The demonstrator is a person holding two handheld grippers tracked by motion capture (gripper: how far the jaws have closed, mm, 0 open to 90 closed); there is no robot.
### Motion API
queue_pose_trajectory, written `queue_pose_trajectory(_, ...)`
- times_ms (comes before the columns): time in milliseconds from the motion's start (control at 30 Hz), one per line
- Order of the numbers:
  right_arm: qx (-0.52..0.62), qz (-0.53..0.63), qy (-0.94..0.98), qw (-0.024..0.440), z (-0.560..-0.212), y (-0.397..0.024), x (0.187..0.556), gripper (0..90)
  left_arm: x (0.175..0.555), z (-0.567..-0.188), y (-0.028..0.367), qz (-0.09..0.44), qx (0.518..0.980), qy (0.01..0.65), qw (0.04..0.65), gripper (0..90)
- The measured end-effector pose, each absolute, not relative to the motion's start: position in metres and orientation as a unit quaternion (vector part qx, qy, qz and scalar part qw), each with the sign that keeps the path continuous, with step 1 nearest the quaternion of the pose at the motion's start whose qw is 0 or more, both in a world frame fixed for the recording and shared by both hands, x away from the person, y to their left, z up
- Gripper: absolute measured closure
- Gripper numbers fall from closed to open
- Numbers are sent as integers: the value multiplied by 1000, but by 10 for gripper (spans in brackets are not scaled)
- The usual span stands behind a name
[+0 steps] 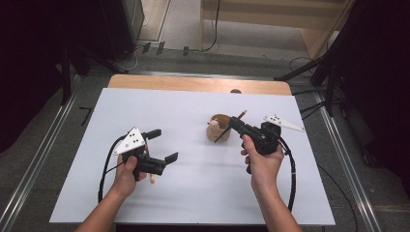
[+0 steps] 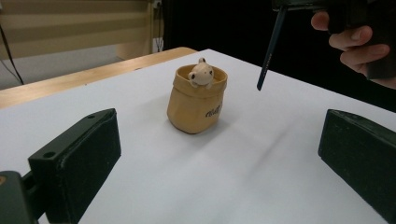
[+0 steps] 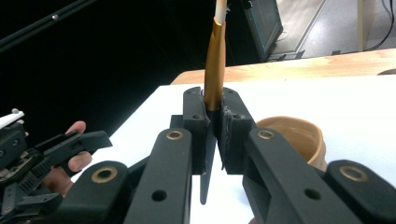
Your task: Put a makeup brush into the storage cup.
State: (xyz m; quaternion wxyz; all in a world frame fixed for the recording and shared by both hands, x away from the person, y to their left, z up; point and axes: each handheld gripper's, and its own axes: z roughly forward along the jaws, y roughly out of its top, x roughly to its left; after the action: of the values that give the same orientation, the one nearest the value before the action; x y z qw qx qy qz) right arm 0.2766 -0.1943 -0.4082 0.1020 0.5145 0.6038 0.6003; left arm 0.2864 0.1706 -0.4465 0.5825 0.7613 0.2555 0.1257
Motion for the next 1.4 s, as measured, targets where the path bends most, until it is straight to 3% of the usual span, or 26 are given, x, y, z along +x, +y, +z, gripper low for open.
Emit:
queue_pose_trajectory(667,517,579,612,153,-402,-206,282,842,283,-449,200,140,749,284,582,0)
queue_pose_trajectory(1400,507,537,634,230,-389,-206,312,842,284,-453,218,152,743,303,577,0)
